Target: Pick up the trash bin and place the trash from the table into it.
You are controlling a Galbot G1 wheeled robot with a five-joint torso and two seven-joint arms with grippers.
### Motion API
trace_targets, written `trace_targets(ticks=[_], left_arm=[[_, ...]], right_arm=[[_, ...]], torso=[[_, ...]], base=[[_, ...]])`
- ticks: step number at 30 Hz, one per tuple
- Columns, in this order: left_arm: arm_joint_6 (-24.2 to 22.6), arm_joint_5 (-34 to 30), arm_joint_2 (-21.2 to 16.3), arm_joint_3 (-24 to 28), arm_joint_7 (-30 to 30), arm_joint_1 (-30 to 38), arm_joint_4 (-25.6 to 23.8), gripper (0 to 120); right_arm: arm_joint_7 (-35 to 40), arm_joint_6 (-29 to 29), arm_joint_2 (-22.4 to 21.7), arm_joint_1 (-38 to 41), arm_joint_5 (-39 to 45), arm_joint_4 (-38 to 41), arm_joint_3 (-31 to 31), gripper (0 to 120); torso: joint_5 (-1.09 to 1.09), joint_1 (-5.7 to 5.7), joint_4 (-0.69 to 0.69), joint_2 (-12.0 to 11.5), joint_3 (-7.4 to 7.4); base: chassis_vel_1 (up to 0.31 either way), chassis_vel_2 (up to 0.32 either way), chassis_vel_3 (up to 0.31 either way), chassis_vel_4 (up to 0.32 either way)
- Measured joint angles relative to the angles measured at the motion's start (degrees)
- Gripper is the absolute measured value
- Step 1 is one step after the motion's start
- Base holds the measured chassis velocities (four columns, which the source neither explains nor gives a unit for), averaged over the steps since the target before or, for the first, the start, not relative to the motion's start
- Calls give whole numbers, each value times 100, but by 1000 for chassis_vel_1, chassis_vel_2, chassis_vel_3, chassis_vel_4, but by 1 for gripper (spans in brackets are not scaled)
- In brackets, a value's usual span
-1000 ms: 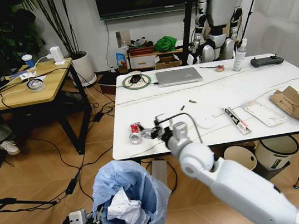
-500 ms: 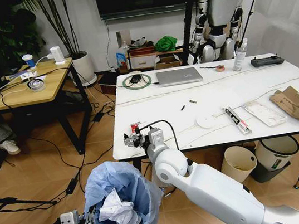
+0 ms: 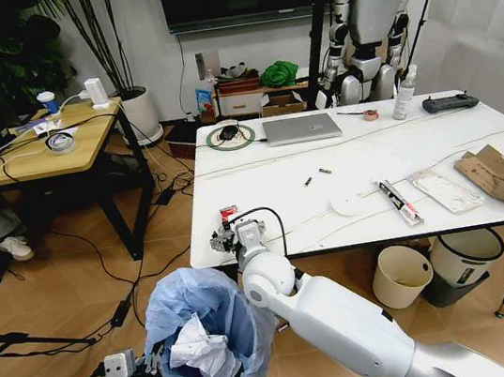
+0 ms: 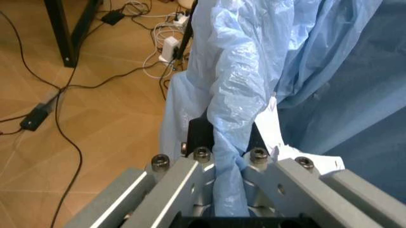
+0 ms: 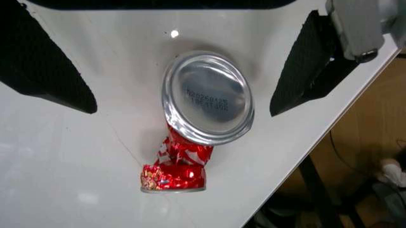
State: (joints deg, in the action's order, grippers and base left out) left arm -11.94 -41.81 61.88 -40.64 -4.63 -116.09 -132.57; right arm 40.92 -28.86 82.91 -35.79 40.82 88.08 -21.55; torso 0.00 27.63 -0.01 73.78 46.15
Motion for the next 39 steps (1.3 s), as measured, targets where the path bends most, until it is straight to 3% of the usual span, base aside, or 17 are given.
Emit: trace_targets(ticks=[11, 18, 23, 27, 39], left_arm=[[0, -38, -18, 19, -22, 34, 20, 0], [0, -59, -17, 41, -39, 65, 22, 0], [0, -66, -15, 54, -52, 88, 36, 0], [0, -71, -15, 62, -57, 97, 39, 0], [-9, -115, -15, 171, -95, 193, 69, 0]], right_arm=[[-22, 7, 36, -3, -133, -90, 2, 100], [-178, 151, 37, -12, -360, -229, -42, 83], [-187, 170, 67, -9, -359, -250, -50, 58], [-188, 181, 69, 6, -353, -260, -51, 48], [-337, 315, -61, 20, -440, -172, 19, 45]], torso=[[0, 0, 0, 0, 0], [0, 0, 0, 0, 0], [0, 0, 0, 0, 0], [0, 0, 0, 0, 0], [1, 0, 0, 0, 0]], base=[[0, 0, 0, 0], [0, 0, 0, 0], [0, 0, 0, 0], [0, 0, 0, 0], [0, 0, 0, 0]])
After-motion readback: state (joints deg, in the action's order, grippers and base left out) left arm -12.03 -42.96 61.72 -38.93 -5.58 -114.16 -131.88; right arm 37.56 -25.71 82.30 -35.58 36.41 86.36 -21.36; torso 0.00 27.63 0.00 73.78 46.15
